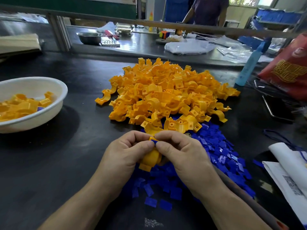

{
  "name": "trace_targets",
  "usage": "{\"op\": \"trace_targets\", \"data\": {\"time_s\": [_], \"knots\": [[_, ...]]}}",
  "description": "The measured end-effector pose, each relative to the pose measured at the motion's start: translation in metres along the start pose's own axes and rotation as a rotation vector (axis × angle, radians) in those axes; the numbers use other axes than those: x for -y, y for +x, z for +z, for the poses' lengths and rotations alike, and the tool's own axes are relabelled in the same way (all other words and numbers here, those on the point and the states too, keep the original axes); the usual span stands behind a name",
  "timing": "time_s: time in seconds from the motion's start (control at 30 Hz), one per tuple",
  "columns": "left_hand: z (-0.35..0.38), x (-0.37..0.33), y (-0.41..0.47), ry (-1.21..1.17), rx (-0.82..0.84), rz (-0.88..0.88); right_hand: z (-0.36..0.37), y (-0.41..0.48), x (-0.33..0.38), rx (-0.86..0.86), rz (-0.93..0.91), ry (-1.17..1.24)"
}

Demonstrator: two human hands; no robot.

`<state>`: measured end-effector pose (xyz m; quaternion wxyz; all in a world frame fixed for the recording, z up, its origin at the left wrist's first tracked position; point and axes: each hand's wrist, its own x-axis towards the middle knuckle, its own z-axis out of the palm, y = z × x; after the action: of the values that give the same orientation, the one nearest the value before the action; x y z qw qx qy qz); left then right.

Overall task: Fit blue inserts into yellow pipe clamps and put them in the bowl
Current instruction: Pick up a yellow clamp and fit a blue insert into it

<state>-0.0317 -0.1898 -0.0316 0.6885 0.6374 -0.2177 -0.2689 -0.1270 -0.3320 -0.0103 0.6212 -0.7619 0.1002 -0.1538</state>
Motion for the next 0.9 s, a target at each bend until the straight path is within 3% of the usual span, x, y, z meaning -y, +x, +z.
{"op": "trace_targets", "data": {"time_s": [0.13,0.4,0.53,0.63,0.8,0.9], "knots": [[-0.001,0.002,0.001,-0.001,-0.006,-0.001,0.005,0.000,-0.001,0.003,0.015,0.099],[-0.003,0.000,0.000,0.001,-0.013,0.034,0.008,-0.005,0.000,-0.064,-0.098,0.010],[-0.002,-0.004,-0.001,0.018,-0.024,0.010,0.007,-0.007,0.006,-0.047,-0.051,-0.020],[-0.010,-0.010,0.001,0.012,-0.160,-0.025,-0.011,-0.012,0.019,-0.071,-0.032,-0.331],[-0.046,-0.023,0.008,-0.006,-0.601,0.001,-0.052,-0.050,0.036,-0.228,-0.201,-0.953],[-0.068,-0.030,0.013,0.087,-0.620,-0.088,-0.070,-0.083,0.019,-0.271,-0.101,-1.279]]}}
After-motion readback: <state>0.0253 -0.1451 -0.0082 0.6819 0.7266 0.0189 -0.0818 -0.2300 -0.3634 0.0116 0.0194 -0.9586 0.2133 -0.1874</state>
